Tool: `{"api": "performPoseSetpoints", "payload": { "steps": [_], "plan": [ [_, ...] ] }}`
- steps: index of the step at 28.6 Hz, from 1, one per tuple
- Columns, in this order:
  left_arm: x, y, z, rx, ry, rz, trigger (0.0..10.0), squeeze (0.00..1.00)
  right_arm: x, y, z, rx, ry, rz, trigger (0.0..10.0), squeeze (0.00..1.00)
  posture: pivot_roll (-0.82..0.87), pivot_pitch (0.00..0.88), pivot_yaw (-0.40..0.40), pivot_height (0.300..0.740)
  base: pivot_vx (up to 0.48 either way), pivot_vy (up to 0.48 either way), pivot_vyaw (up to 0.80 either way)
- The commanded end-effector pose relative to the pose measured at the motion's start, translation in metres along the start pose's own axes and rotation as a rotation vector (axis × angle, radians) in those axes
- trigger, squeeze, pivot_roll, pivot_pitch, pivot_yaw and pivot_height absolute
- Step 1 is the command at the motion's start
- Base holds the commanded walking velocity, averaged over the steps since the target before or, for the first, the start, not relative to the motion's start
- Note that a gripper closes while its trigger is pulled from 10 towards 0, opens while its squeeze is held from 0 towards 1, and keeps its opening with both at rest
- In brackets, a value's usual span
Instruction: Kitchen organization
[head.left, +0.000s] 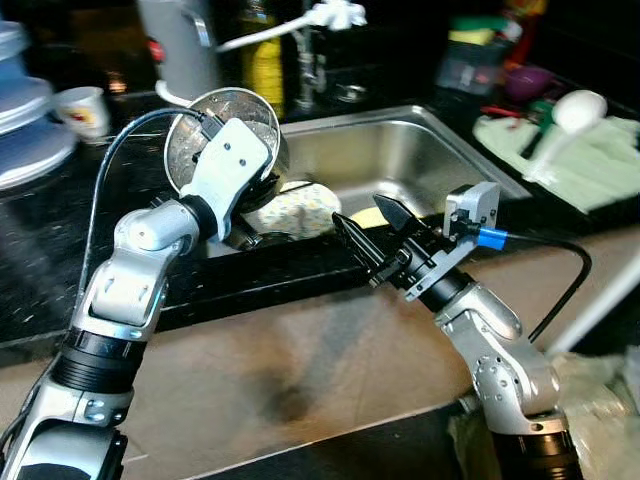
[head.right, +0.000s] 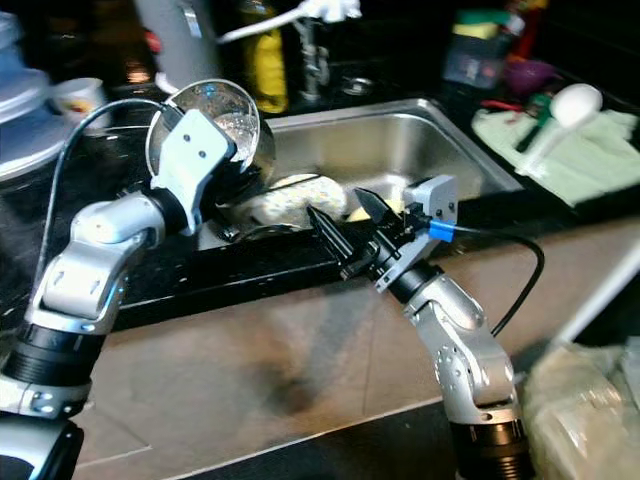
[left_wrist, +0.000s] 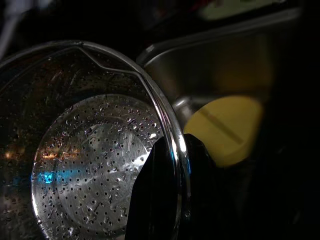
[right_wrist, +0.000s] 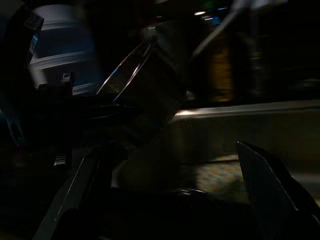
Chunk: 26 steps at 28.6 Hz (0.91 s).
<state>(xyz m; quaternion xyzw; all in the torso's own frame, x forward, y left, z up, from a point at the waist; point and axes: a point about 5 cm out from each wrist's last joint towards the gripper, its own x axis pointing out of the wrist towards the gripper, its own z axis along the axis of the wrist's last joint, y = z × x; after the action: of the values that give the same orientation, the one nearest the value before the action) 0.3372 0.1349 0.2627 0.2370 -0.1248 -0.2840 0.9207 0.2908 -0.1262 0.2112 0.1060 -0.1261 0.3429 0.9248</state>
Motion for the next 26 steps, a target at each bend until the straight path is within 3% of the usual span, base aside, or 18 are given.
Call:
{"api": "performPoseSetpoints", "payload": {
  "steps": [1, 7, 12, 21, 26],
  "plan": [
    [-0.001, 0.003, 0.000, -0.020, -0.036, 0.026, 10.0, 0.00, -0.001, 0.000, -0.001, 0.002, 0.008, -0.006, 10.0, 0.00, 0.02, 0.000, 0.011, 0.740, 0.000, 0.000, 0.00],
    [0.003, 0.006, -0.002, -0.092, -0.072, 0.075, 10.0, 0.00, -0.002, 0.000, -0.001, -0.003, 0.010, -0.010, 10.0, 0.00, 0.01, 0.000, 0.012, 0.740, 0.000, 0.000, 0.00],
    [0.008, 0.013, -0.017, -0.152, -0.034, 0.127, 10.0, 0.00, -0.004, -0.001, 0.000, -0.008, 0.013, -0.012, 10.0, 0.00, 0.00, 0.000, 0.011, 0.740, 0.000, 0.000, 0.00],
    [0.027, 0.007, -0.035, -0.299, -0.034, 0.063, 10.0, 0.00, -0.014, 0.010, 0.003, -0.013, 0.020, -0.007, 10.0, 0.00, -0.04, 0.009, 0.039, 0.740, 0.000, 0.000, 0.00],
    [0.032, 0.004, -0.036, -0.299, -0.037, 0.039, 10.0, 0.00, -0.020, 0.019, 0.005, -0.008, 0.030, 0.033, 10.0, 0.00, -0.06, 0.037, 0.053, 0.740, 0.000, 0.000, 0.00]
  ]
}}
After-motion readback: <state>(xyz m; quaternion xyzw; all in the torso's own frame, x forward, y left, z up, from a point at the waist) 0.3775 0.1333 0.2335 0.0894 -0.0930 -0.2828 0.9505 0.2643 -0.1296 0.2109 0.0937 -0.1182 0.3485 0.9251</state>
